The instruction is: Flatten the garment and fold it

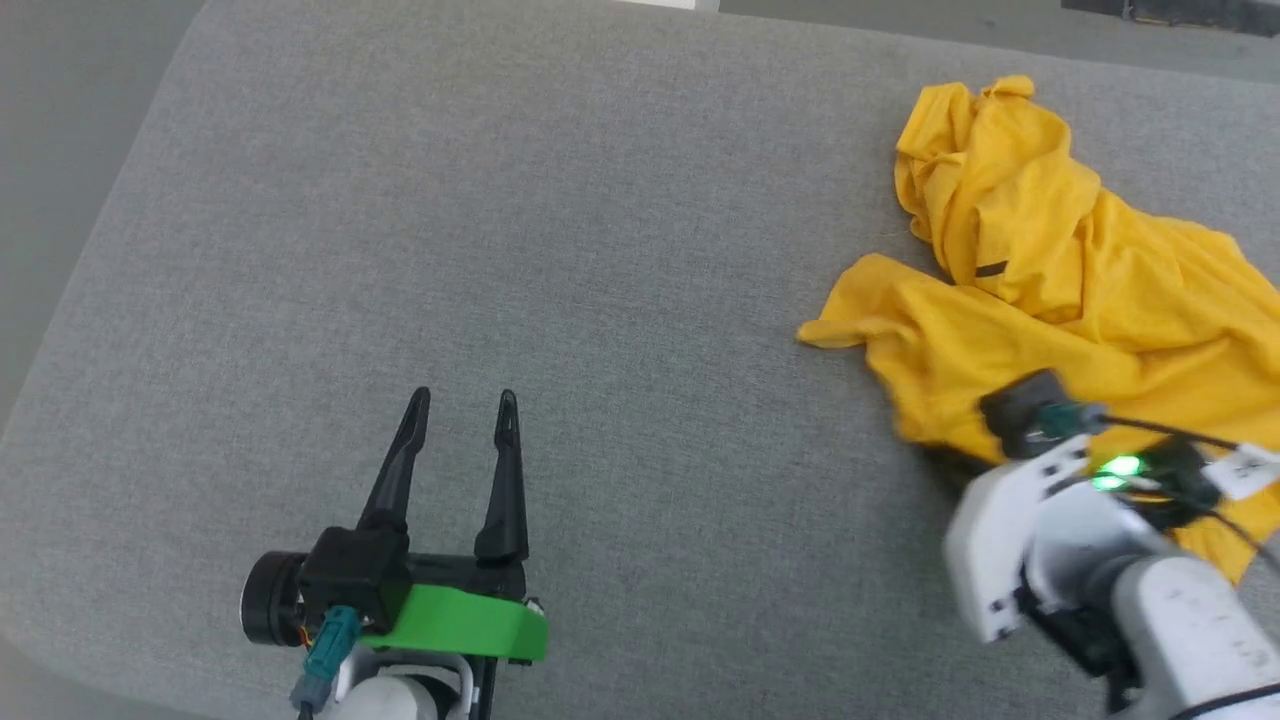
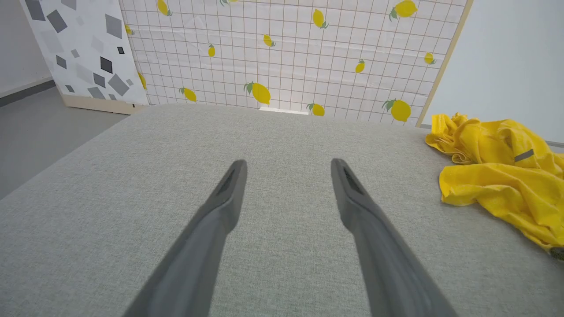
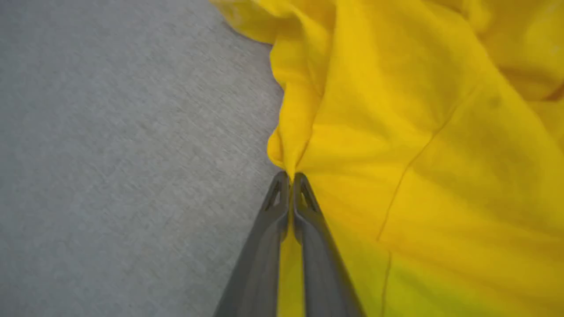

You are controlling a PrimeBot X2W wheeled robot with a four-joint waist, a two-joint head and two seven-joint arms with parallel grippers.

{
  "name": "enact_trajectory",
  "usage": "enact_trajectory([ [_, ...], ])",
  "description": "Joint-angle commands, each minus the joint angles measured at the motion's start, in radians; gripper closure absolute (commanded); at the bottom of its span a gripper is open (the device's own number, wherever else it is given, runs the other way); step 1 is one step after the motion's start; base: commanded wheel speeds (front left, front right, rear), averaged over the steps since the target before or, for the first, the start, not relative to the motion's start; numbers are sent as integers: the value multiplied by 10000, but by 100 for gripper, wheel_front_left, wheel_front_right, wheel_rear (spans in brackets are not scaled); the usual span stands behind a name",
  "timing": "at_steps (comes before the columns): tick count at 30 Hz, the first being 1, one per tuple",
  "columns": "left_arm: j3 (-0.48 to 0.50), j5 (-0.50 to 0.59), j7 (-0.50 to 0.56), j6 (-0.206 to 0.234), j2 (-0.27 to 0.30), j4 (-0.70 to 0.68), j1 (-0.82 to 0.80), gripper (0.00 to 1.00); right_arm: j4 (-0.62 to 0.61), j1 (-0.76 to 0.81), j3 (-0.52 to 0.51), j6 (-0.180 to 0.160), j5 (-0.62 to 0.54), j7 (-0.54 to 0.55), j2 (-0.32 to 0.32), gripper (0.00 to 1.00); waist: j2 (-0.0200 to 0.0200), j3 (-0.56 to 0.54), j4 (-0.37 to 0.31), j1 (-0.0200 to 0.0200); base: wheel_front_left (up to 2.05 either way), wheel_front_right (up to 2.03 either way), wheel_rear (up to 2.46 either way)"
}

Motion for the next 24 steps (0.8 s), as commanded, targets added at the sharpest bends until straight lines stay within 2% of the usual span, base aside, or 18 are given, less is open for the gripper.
enact_trajectory([
  [1, 46, 35, -38, -47, -52, 19, -184, 0, -217, -148, 391, -13, 317, -44, 178, 100, -1, -190, -134, 0, 0, 0, 0],
  [5, 87, 12, -38, -78, -60, 31, -173, 0, -1175, -157, 1678, -13, 1371, 429, 189, 100, -1, -405, -272, 0, 0, 0, 0],
  [7, 98, -3, -38, -91, -64, 26, -150, 0, -1702, -10, 2428, -13, 2051, 997, 10, 100, -1, -455, -322, 0, 0, 0, 0],
  [10, 84, -35, -38, -115, -70, 31, -96, 0, -2463, 267, 3576, -13, 3208, 2278, -853, 100, -1, -486, -372, 0, 0, 0, 0],
  [13, 55, -70, -38, -128, -76, 50, -53, 0, -2763, 620, 3925, -13, 3868, 3513, -1882, 100, -1, -482, -396, 0, 0, 0, 0],
  [14, 42, -84, -38, -132, -78, 58, -49, 0, -2814, 718, 3858, -13, 3906, 3743, -2177, 89, -1, -473, -399, 0, 0, 0, 0],
  [15, 34, -95, -38, -134, -79, 61, -53, 0, -2870, 763, 3752, -13, 3858, 3738, -2311, 23, -1, -465, -396, 0, 0, 0, 0],
  [16, 30, -109, -38, -135, -81, 65, -60, 0, -2903, 817, 3539, -13, 3754, 3543, -2340, 0, -1, -461, -396, 0, 0, 0, 0],
  [19, 51, -147, -38, -147, -84, 95, -59, 0, -2924, 954, 3071, -13, 3534, 2965, -2103, 0, -1, -497, -413, 0, 0, 0, 0],
  [24, 108, -132, -38, -152, -86, 149, 11, 0, -3185, 999, 1845, -13, 3504, 1670, -1096, 0, -1, -696, -488, 0, 0, 0, 0],
])
